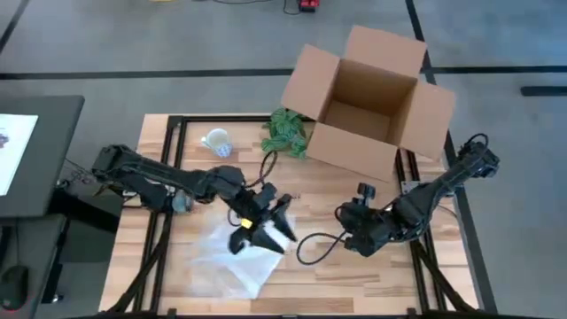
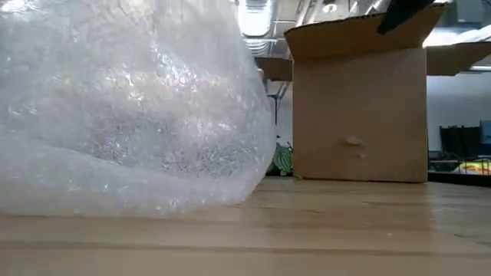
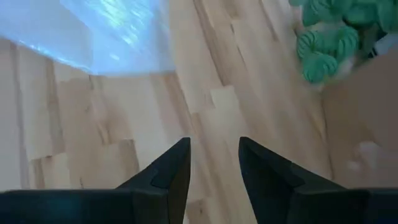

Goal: Wrap mug
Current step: Prepare the bubble wrap

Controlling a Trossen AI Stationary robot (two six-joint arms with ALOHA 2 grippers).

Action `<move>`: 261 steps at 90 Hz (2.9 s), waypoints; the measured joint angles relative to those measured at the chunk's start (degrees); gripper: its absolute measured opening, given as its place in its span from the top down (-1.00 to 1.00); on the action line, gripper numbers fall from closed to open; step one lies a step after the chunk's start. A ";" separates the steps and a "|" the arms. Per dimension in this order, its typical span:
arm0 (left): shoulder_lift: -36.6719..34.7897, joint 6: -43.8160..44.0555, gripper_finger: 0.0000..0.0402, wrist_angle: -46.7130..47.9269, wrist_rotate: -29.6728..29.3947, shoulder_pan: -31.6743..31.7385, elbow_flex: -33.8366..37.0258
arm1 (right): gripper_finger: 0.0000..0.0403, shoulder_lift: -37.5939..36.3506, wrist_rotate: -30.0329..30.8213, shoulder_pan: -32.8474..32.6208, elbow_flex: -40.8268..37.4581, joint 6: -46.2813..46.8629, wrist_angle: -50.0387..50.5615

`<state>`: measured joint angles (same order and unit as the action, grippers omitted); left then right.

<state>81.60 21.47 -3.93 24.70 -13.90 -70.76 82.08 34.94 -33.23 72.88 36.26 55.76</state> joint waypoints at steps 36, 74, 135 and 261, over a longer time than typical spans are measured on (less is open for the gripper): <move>-13.54 11.05 0.14 38.82 -35.77 -12.81 0.11 | 0.30 10.27 -24.70 14.02 -3.89 -37.73 -51.98; -13.86 25.48 0.14 50.93 -44.15 -24.59 0.12 | -0.26 30.45 -33.58 25.16 15.08 -42.30 -55.49; -13.96 39.63 0.14 61.35 -57.70 -31.16 0.21 | 0.31 63.50 -27.52 29.62 47.69 -34.52 -30.55; -13.99 44.18 0.14 60.34 -70.06 -41.44 2.78 | 1.00 40.97 -7.57 7.94 59.98 -30.48 23.32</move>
<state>67.61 65.65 56.40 -45.36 -55.33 -67.98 123.04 27.37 -25.29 132.86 5.78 79.09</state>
